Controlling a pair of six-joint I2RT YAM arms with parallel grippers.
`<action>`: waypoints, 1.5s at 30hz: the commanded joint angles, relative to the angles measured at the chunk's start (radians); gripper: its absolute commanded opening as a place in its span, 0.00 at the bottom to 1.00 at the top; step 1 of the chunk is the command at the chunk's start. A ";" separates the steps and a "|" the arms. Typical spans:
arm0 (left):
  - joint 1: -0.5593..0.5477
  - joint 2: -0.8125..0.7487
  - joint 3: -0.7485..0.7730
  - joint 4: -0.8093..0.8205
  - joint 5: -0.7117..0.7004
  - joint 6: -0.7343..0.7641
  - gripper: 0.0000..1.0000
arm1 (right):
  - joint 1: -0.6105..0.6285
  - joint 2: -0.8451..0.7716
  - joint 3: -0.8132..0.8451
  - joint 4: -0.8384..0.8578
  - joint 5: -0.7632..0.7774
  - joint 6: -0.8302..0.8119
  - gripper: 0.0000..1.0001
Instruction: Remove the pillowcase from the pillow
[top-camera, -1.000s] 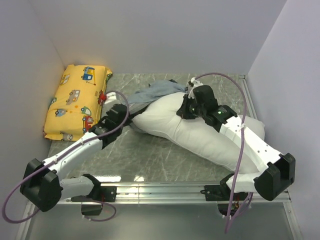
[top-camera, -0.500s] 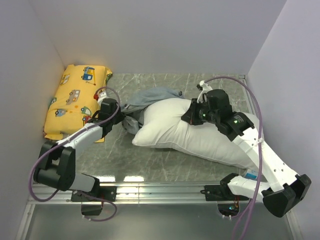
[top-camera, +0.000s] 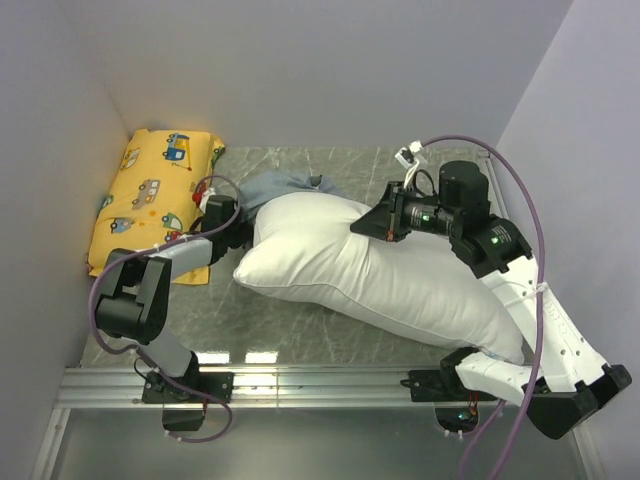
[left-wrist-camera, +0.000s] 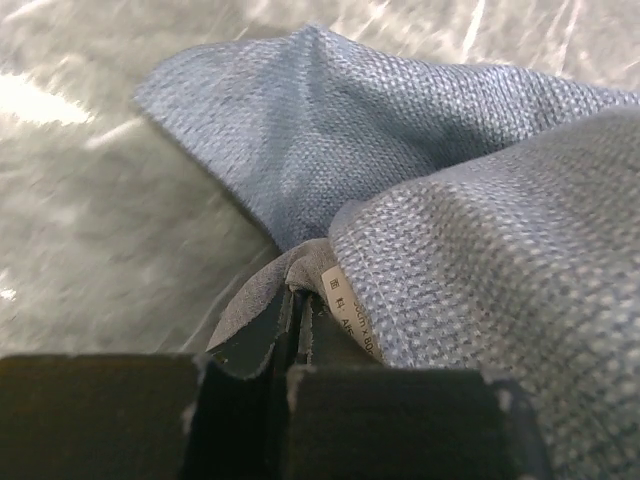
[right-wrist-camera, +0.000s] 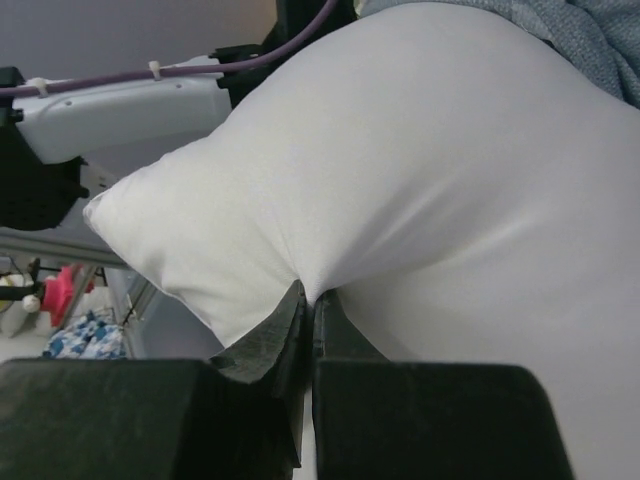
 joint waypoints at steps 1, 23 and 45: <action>0.017 0.023 0.058 0.019 0.019 -0.009 0.01 | -0.042 -0.080 0.072 0.271 -0.191 0.083 0.00; 0.084 0.114 0.183 0.002 0.043 -0.015 0.00 | -0.188 -0.169 0.046 0.433 -0.297 0.257 0.00; -0.034 -0.345 -0.008 -0.097 0.014 0.064 0.06 | -0.027 0.098 -0.152 0.554 0.774 0.042 0.00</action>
